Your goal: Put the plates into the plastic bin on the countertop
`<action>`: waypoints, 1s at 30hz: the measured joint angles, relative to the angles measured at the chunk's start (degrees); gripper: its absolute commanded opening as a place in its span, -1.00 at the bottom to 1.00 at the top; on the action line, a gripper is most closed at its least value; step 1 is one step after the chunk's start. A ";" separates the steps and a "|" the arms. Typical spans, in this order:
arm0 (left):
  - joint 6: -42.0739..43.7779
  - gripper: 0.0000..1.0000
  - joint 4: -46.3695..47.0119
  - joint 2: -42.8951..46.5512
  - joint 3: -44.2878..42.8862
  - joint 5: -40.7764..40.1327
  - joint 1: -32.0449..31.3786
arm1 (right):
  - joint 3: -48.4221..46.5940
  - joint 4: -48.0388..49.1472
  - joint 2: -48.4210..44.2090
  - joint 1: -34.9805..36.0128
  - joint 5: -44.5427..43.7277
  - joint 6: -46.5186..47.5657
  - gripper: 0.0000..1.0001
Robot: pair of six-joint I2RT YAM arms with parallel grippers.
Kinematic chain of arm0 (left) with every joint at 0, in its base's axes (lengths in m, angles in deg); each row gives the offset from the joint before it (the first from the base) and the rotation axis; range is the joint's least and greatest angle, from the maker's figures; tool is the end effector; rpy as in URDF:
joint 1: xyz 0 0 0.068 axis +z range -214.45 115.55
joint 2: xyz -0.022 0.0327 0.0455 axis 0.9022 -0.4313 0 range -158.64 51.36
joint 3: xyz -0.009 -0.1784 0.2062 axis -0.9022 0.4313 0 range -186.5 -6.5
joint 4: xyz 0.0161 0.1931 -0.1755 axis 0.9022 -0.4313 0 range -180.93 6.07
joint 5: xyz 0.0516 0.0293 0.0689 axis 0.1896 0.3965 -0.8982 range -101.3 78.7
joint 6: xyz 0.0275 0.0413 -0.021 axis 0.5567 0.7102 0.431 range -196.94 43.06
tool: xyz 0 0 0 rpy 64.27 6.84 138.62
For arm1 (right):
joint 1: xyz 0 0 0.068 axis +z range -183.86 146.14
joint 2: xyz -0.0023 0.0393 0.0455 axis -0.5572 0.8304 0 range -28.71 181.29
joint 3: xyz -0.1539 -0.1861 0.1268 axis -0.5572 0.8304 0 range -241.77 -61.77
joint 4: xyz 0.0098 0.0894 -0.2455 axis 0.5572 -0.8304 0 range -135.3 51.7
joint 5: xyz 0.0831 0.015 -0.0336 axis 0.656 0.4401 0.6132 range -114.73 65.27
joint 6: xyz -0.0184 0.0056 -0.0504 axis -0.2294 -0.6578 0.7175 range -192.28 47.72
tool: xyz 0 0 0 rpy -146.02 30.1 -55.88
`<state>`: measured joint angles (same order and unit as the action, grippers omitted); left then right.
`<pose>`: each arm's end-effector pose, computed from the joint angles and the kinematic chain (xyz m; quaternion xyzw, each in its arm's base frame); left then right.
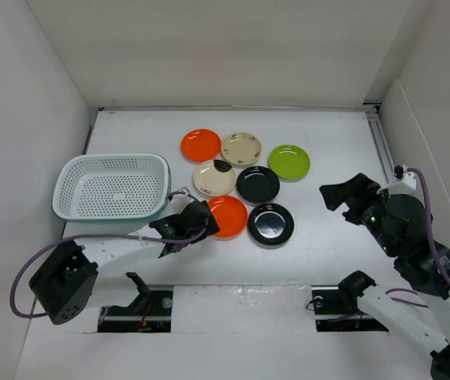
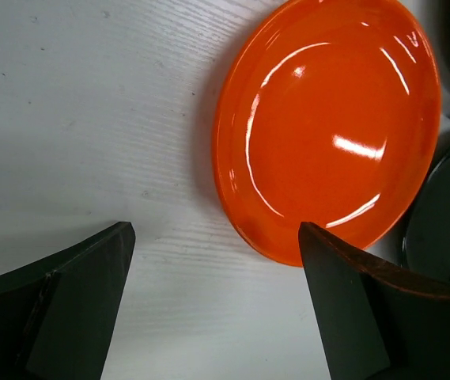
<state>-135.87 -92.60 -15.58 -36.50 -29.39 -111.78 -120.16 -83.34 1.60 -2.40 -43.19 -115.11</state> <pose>0.1599 -0.1572 0.1801 -0.1515 0.9037 -0.2111 0.3403 0.0768 0.0338 0.3835 0.1736 0.7799 0.2520 0.5460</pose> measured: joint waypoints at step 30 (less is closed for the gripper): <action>-9.68 -1.00 -3.23 -3.78 -5.16 -7.32 -1.88 | 0.04 0.00 -3.69 0.00 1.81 0.13 1.00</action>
<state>-145.56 -95.83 -19.36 -41.65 -36.71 -113.66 -120.12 -83.34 -2.10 -2.40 -41.38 -114.97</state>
